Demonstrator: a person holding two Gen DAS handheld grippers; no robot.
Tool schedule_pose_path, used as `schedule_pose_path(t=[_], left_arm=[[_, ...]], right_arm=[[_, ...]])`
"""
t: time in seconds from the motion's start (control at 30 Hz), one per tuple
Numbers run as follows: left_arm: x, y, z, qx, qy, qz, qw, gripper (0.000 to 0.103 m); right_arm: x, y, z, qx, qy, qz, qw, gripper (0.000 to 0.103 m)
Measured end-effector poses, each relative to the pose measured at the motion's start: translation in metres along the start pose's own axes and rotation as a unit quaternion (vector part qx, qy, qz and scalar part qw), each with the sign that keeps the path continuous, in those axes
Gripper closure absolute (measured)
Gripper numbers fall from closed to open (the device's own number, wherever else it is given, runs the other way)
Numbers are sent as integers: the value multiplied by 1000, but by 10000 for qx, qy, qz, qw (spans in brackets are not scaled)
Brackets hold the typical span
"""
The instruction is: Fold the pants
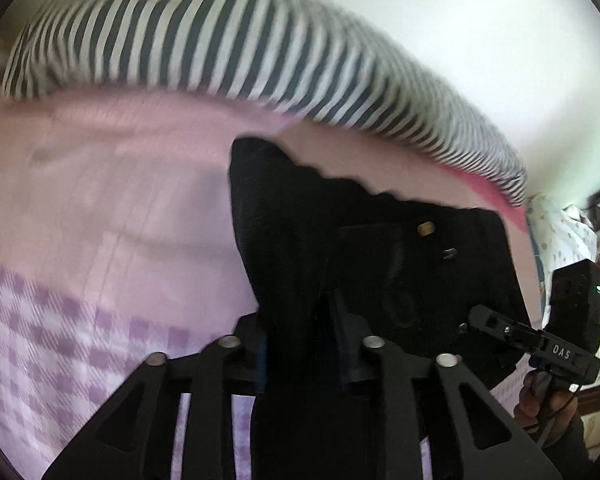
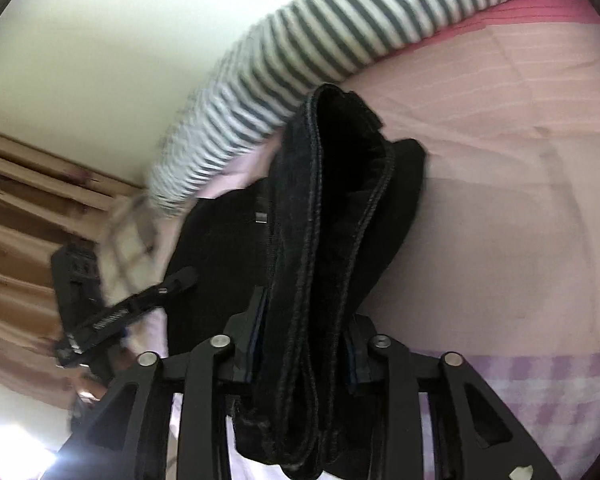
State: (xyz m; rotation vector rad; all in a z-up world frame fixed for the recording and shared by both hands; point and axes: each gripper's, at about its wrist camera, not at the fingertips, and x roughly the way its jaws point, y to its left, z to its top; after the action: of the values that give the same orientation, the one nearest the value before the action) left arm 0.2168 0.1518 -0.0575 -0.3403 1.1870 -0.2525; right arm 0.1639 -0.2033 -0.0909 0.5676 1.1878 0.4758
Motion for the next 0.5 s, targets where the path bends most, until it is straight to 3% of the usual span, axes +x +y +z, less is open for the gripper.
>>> schedule_pose_path(t=[0.03, 0.13, 0.3, 0.5], left_arm=[[3, 4, -3, -64, 32, 20, 10000, 67], [-2, 3, -12, 82, -179, 114, 9997, 65], [-16, -12, -35, 674, -479, 724, 9939, 65], [-43, -20, -75, 1000, -944, 1546, 9784, 64]], right_arm=[[0, -2, -4, -114, 29, -255, 9996, 54], [-3, 2, -12, -431, -121, -573, 9974, 51], [-21, 12, -26, -739, -448, -1028, 9909, 48], [-45, 19, -54, -928, -652, -1419, 9834, 40]])
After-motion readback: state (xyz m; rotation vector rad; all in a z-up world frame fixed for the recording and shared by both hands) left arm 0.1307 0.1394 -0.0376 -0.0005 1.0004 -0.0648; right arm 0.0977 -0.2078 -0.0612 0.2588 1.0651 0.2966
